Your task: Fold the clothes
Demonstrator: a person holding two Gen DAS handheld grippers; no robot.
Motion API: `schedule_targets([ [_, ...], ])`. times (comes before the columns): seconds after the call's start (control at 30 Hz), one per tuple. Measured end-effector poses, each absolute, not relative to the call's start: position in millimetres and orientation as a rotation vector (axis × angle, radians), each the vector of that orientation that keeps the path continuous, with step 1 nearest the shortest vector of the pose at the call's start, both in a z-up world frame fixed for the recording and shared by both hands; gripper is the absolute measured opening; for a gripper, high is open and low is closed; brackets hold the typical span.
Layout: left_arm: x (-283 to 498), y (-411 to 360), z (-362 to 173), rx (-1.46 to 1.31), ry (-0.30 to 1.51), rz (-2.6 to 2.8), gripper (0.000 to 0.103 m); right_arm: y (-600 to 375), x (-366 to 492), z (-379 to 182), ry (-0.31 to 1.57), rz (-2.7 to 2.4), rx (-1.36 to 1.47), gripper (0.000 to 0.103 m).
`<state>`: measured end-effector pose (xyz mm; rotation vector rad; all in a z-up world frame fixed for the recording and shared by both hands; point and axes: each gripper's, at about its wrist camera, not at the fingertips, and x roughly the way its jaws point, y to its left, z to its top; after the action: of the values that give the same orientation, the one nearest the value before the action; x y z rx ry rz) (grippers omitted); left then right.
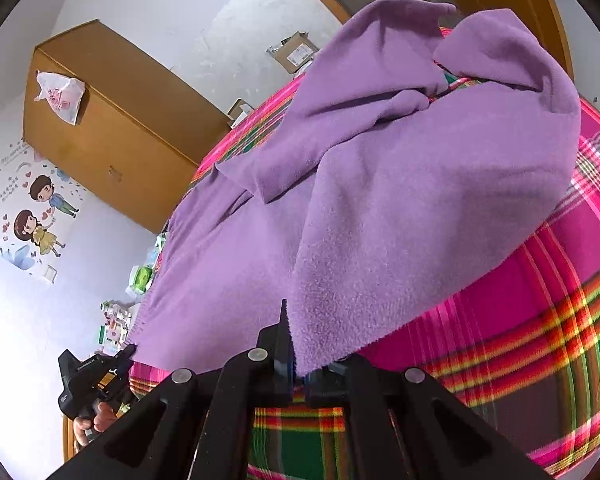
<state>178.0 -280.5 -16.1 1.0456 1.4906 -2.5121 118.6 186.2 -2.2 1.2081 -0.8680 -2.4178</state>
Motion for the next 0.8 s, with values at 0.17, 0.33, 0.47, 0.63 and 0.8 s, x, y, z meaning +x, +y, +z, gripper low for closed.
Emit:
schedule_targets([
  [0.17,184.5,-279.9,-17.7,1.069,1.481,-2.504,0.008,187.2,117.0,-7.3,-0.874,-2.407,1.230,0.002],
  [0.33,187.2,-282.5,-22.1,1.069,1.514,-2.481,0.008,184.6,111.4,-15.1,-0.842,-2.406,1.262,0.002],
  [0.47,186.0,-280.1,-25.5,1.087,1.484,-2.478,0.008,177.4,108.5,-17.8,-0.763,-2.449,1.280,0.003],
  [0.63,185.0,-280.0,-31.6,1.117,1.467,-2.460,0.008,166.7,104.2,-17.7,-0.660,-2.482,1.305,0.004],
  [0.8,183.2,-280.2,-30.4,1.128,1.434,-2.472,0.010,164.2,102.6,-16.0,-0.567,-2.485,1.343,0.007],
])
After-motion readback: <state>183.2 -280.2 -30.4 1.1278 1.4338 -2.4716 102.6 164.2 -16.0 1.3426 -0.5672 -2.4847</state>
